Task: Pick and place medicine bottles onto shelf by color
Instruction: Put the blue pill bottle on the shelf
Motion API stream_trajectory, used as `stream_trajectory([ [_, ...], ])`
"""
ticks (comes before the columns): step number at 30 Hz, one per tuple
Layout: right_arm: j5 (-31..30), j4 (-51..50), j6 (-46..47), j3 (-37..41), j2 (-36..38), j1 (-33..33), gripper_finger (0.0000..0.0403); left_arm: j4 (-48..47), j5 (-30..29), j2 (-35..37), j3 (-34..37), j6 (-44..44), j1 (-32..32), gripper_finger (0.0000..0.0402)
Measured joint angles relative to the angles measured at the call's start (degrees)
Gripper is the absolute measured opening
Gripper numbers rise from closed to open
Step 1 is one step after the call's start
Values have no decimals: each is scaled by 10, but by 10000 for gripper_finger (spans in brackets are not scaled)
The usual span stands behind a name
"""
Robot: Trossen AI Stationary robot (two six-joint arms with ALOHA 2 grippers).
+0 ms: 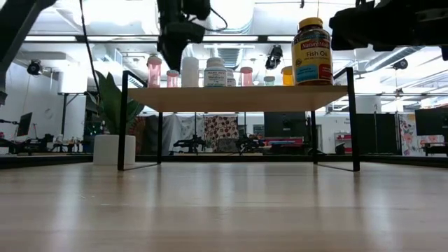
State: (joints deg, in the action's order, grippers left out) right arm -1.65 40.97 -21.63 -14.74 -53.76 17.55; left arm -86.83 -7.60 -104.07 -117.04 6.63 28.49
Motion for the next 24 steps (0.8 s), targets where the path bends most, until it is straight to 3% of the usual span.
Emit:
stream_trajectory([
  [13,0,-2,-9,0,0,-4,9,-22,-5,-11,37,-3,-2,94],
  [24,0,-2,-15,0,0,-4,9,-3,-6,-11,37,-17,-14,130],
])
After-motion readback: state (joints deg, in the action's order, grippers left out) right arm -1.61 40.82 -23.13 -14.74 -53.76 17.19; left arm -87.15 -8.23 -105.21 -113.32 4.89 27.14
